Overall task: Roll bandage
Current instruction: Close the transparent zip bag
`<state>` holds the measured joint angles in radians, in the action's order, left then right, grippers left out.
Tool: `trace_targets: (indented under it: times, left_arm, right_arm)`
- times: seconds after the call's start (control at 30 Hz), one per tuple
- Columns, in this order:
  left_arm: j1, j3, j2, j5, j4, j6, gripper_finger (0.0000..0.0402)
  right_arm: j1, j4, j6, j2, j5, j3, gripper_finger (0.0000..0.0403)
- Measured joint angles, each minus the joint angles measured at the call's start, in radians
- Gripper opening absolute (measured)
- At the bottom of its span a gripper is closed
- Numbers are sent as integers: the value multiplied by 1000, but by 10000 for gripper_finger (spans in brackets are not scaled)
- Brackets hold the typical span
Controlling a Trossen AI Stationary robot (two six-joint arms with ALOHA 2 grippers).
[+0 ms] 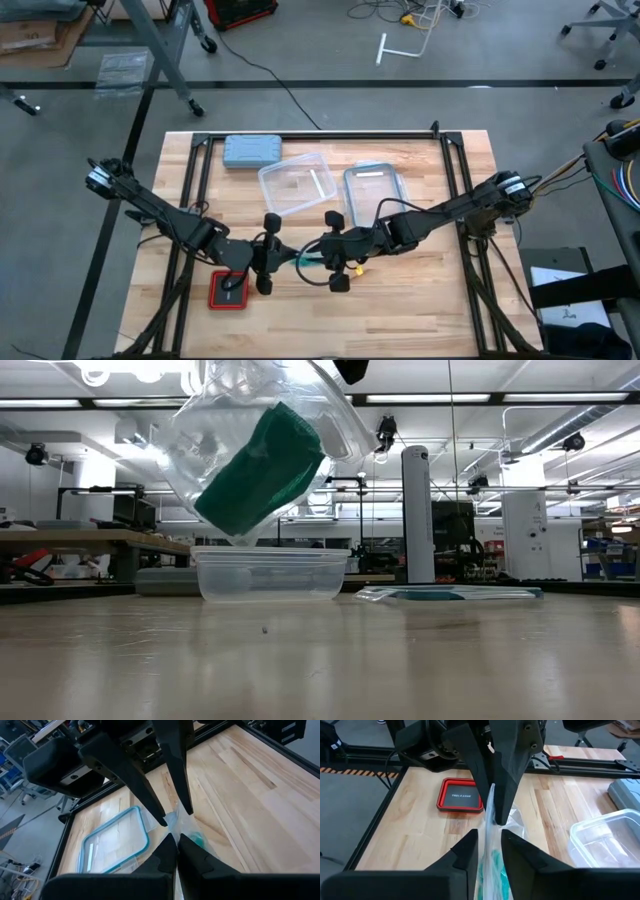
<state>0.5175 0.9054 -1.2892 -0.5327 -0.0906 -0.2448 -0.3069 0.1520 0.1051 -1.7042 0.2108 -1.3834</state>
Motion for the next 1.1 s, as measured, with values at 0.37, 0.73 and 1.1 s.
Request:
trace_targets:
  times: [0.37,0.73,1.1]
  left_arm:
    - [0,0,0,0,0,-1,0]
    - [0,0,0,-7,0,13,0]
    - [0,0,0,-8,1,46,0]
  right_arm:
    - [0,0,-1,0,0,0,62]
    - [0,-8,60,0,0,0,54]
    - [2,-8,40,0,0,0,21]
